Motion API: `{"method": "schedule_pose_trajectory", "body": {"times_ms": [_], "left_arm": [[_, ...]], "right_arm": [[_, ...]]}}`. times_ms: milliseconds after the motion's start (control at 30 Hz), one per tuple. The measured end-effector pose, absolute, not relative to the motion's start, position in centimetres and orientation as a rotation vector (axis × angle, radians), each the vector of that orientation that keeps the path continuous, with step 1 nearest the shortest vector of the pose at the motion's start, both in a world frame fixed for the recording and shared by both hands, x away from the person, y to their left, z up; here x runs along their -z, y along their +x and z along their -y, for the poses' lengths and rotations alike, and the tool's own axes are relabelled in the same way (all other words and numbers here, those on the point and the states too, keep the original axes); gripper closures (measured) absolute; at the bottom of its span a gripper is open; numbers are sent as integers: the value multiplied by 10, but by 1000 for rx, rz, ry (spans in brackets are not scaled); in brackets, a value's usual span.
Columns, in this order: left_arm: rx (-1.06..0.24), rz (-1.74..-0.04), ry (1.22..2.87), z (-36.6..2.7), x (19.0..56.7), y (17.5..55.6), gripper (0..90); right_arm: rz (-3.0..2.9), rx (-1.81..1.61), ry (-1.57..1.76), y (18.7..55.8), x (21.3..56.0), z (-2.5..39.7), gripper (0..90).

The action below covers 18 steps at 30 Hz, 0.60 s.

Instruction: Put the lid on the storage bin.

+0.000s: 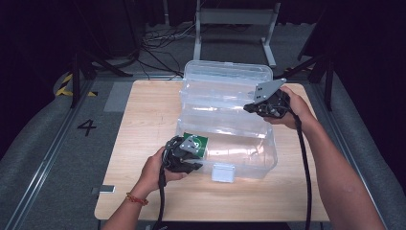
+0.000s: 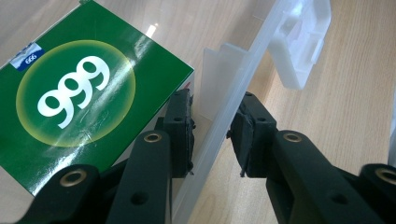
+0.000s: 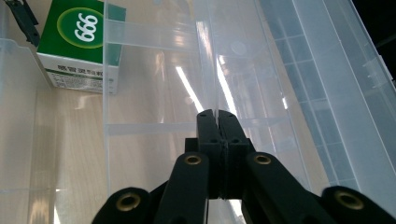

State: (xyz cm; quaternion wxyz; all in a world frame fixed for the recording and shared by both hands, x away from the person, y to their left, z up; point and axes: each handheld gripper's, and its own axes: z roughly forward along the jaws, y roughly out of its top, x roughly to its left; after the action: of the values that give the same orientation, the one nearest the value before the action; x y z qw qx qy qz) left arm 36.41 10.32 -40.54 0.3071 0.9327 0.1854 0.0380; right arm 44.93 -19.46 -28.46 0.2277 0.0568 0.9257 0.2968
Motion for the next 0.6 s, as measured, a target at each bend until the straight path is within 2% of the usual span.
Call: {"method": "schedule_pose_trajectory", "body": {"times_ms": [600], "left_arm": [[-104, -486, 2473, -103, 405, 364, 697]], "right_arm": [[-2541, -840, 150, 437, 285, 196, 900]]}}
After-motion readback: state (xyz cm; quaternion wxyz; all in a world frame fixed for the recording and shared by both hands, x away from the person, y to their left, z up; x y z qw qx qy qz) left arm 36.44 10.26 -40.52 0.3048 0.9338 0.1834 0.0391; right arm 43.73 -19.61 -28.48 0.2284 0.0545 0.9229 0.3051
